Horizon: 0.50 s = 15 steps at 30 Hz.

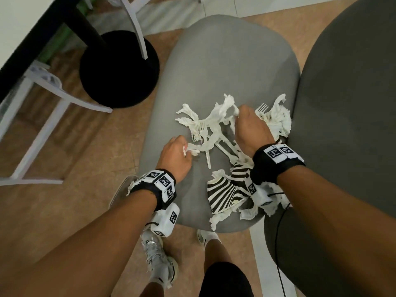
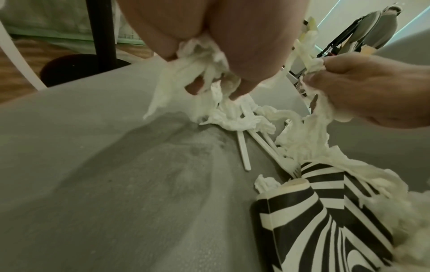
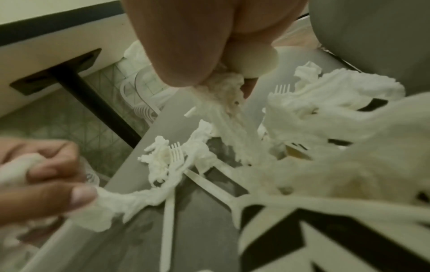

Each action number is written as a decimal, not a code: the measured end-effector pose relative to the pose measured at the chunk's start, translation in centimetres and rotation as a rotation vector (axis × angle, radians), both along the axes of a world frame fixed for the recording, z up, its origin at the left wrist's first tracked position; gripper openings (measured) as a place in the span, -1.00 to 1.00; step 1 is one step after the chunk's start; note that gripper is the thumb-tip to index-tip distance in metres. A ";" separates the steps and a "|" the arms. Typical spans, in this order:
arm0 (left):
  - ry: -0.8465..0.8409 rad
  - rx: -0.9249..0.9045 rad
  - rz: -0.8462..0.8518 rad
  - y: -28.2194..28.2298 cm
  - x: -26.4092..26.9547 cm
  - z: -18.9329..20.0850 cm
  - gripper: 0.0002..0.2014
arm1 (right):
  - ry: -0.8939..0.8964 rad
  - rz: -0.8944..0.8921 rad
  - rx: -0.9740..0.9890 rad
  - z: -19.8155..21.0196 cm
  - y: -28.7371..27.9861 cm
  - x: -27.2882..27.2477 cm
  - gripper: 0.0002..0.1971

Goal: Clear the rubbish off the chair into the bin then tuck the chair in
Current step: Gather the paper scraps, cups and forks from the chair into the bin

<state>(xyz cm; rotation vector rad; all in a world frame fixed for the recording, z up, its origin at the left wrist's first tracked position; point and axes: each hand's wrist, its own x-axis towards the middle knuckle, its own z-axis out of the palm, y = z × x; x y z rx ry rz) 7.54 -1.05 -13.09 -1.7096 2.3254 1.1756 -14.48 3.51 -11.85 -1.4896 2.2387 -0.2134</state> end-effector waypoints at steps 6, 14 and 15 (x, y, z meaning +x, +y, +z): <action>0.135 0.200 0.141 0.7 2.3 -0.2 -0.67 | -0.133 -0.067 -0.074 1.5 0.0 2.8 -0.94; 0.088 0.034 0.138 1.7 7.8 0.4 -0.85 | -0.219 -0.097 -0.134 2.9 1.8 10.0 -0.77; 0.089 0.028 0.145 1.8 8.7 0.5 -0.86 | -0.212 -0.091 -0.132 2.9 1.9 11.1 -0.80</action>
